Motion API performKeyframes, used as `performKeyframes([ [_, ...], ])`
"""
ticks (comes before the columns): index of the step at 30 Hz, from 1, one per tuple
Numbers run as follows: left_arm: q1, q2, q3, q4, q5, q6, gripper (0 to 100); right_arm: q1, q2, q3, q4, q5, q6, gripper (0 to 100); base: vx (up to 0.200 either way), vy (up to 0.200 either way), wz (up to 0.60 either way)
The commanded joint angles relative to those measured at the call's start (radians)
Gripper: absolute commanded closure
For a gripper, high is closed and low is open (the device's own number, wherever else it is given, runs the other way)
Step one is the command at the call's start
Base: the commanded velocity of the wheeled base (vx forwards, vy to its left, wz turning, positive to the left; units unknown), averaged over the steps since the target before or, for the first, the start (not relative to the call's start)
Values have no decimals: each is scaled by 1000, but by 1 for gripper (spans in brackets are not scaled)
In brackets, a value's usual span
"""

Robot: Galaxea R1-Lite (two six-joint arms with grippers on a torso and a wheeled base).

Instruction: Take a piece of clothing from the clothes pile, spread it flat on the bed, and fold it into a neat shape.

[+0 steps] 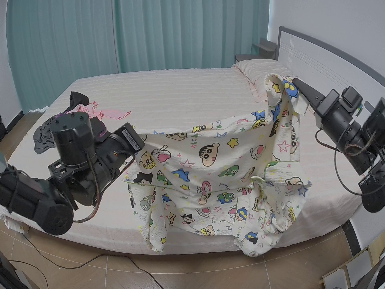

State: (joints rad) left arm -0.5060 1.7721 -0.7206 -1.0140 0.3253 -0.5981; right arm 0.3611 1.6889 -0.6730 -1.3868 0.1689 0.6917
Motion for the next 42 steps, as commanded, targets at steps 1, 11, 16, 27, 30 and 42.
performKeyframes([
  [1,46,112,-71,3,-2,-12,100,-40,133,-71,-1,0,0,100,200,0,0],
  [11,72,158,-183,65,-14,-11,100,-73,186,-183,22,4,-6,100,200,0,0],
  [16,83,179,-276,167,-43,-11,100,-79,218,-270,89,4,-6,100,200,0,0],
  [27,145,343,-454,331,-77,-11,100,-114,367,-390,160,9,-6,100,200,0,0],
  [30,144,402,-456,338,-75,-8,100,-116,420,-412,169,9,-6,100,67,0,0],
  [42,158,530,-551,396,-71,-12,100,-122,529,-451,170,-17,-1,100,0,0,0],
])
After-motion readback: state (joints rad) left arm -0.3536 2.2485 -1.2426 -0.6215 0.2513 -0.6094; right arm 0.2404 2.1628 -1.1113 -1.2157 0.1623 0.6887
